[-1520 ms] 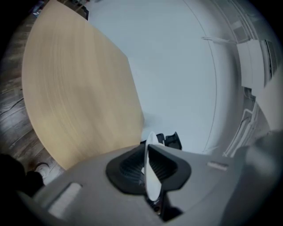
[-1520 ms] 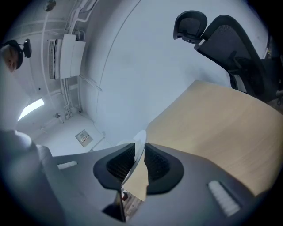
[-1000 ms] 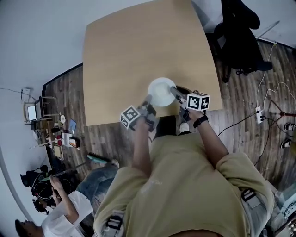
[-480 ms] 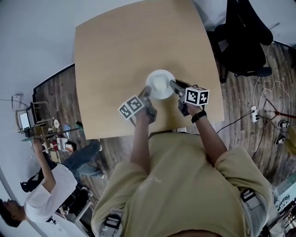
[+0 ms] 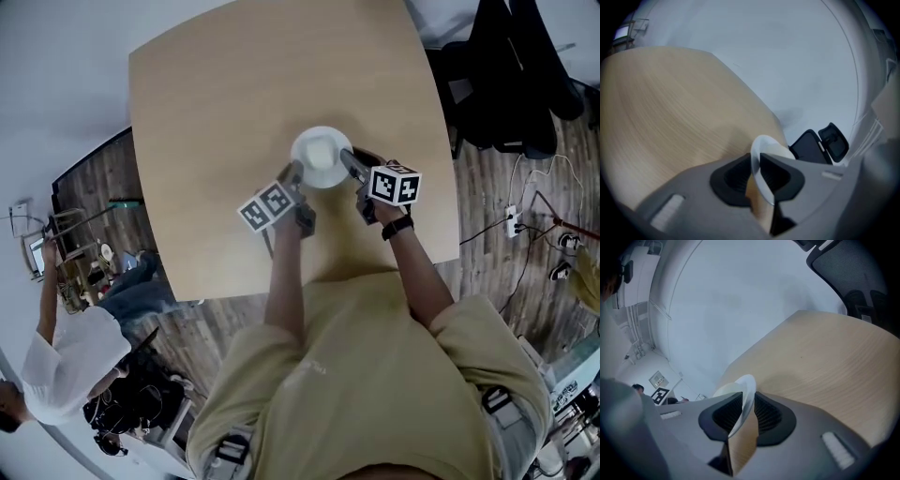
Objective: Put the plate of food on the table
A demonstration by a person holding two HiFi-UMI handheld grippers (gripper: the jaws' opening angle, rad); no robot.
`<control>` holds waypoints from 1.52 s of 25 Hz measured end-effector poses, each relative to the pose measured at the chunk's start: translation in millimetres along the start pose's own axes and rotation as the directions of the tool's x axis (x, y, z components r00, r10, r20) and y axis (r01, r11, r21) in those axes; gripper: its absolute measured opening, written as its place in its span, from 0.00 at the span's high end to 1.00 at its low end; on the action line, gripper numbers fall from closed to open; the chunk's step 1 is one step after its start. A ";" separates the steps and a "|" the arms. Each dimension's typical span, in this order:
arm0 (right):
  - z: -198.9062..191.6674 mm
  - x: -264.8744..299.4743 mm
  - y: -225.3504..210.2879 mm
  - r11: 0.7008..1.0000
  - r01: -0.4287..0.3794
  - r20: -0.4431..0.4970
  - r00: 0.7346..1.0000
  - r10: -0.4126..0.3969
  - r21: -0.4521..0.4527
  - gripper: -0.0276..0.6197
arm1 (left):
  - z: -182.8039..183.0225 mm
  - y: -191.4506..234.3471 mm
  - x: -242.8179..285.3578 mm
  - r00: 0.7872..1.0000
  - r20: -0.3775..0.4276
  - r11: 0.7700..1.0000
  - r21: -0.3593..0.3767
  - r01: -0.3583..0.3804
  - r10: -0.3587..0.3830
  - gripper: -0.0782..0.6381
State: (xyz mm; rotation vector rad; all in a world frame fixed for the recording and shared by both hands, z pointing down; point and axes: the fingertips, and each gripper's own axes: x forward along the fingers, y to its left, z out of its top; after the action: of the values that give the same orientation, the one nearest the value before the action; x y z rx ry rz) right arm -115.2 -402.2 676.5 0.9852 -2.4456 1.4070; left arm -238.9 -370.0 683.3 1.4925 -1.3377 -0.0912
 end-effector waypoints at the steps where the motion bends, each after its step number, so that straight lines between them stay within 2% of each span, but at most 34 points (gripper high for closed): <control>1: 3.1 6.7 -3.6 1.000 0.007 -0.003 1.000 -0.007 -0.003 0.84 | 4.4 2.8 6.3 1.000 -0.001 1.000 0.009 -0.008 0.008 0.81; 8: 9.9 44.6 -33.4 0.997 0.067 -0.038 0.997 -0.068 -0.024 0.84 | 18.4 24.5 44.4 0.997 -0.028 0.997 0.044 -0.071 0.072 0.80; 13: 6.7 57.1 -46.7 0.992 0.113 -0.071 0.991 -0.118 -0.063 0.84 | 18.0 34.6 58.9 0.990 -0.033 0.985 0.114 -0.130 0.135 0.79; 18: -2.8 59.1 -58.7 0.988 0.157 -0.106 0.982 -0.155 0.008 0.84 | 6.5 44.4 65.1 0.980 -0.071 0.976 0.121 -0.178 0.188 0.79; 22: -9.0 58.7 -62.4 0.982 0.180 -0.152 0.971 -0.186 -0.054 0.84 | -0.7 49.2 67.1 0.968 -0.082 0.963 0.156 -0.221 0.235 0.78; 25: -12.6 57.0 -66.4 0.976 0.198 -0.183 0.960 -0.212 -0.090 0.76 | -1.9 45.9 67.1 0.968 -0.080 0.964 0.143 -0.224 0.237 0.75; 27: -11.4 52.7 -66.9 0.974 0.203 -0.173 0.960 -0.218 -0.103 0.76 | -1.8 42.1 63.4 0.969 -0.075 0.965 0.136 -0.223 0.234 0.71; 33: -0.7 13.9 -55.9 0.969 0.193 -0.082 0.975 -0.207 -0.154 0.72 | -6.3 22.3 29.9 0.972 -0.017 0.956 0.187 -0.228 0.235 0.70; 36: 7.3 -11.6 -33.0 0.962 0.165 -0.007 0.985 -0.171 -0.217 0.72 | -8.4 -3.9 4.3 0.985 0.024 0.947 0.273 -0.173 0.173 0.69; 38: 15.3 -29.8 -18.1 0.951 0.150 0.056 0.989 -0.140 -0.270 0.72 | -8.1 -24.8 -11.5 0.989 0.071 0.920 0.362 -0.149 0.132 0.69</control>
State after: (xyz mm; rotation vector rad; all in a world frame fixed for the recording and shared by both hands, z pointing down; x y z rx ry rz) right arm -78.4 -407.1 668.2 1.1045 -2.4482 0.9809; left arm -221.3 -361.5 662.5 1.7041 -1.5553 0.2318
